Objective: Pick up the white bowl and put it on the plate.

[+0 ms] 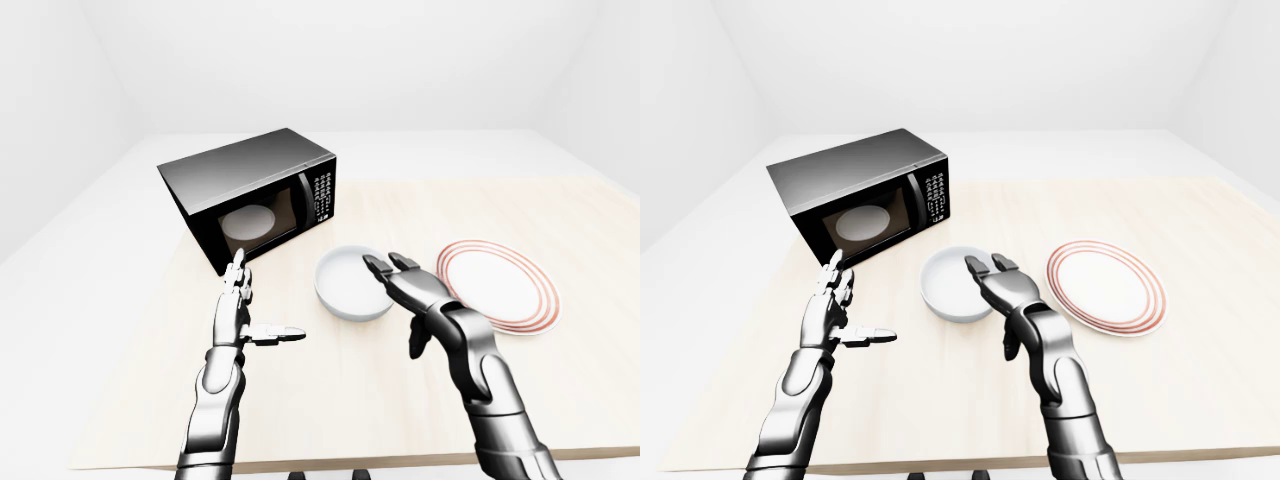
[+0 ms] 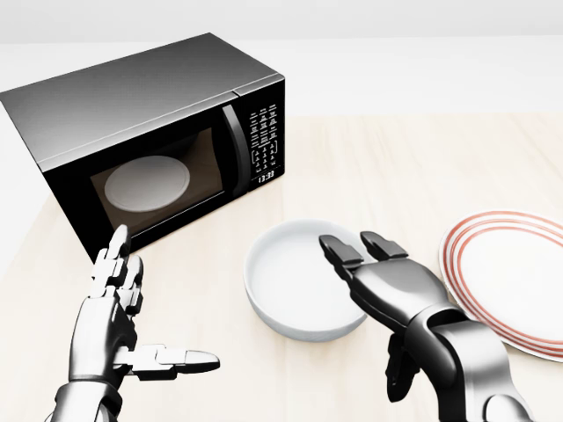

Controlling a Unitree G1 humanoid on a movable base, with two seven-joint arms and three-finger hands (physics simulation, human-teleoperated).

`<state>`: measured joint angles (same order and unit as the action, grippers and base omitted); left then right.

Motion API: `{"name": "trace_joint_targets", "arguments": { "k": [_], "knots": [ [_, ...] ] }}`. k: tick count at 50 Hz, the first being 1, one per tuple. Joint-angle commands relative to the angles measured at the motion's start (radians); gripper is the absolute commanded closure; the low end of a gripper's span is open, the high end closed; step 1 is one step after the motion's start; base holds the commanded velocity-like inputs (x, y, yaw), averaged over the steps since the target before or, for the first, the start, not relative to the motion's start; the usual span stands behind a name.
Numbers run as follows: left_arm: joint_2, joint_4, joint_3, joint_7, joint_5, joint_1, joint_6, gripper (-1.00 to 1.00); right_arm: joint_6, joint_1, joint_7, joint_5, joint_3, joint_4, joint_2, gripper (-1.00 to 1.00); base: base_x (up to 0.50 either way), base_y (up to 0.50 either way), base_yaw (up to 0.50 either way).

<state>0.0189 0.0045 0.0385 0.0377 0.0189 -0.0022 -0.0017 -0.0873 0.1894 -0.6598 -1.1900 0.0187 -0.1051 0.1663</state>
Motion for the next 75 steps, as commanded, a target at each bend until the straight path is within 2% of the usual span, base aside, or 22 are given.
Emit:
{"name": "trace_joint_targets", "arguments": {
  "k": [1,28,55,75],
  "knots": [
    [0.0,0.0,0.0,0.0,0.0,0.0,0.0,-1.0,0.0,0.01,-0.038,-0.001,0.026,0.007,-0.02,-1.0,0.0,0.0,0.0],
    [0.0,0.0,0.0,0.0,0.0,0.0,0.0,-1.0,0.0,0.011,0.025,-0.029,0.053,0.11,-0.03,-1.0,0.0,0.0,0.0],
    [0.0,0.0,0.0,0.0,0.0,0.0,0.0,-1.0,0.0,0.076,0.06,-0.038,0.069,0.196,-0.043,-1.0,0.0,0.0,0.0],
    [0.0,0.0,0.0,0.0,0.0,0.0,0.0,-1.0,0.0,0.128,0.127,-0.074,0.095,0.318,-0.058,-1.0,0.0,0.0,0.0]
  ]
}}
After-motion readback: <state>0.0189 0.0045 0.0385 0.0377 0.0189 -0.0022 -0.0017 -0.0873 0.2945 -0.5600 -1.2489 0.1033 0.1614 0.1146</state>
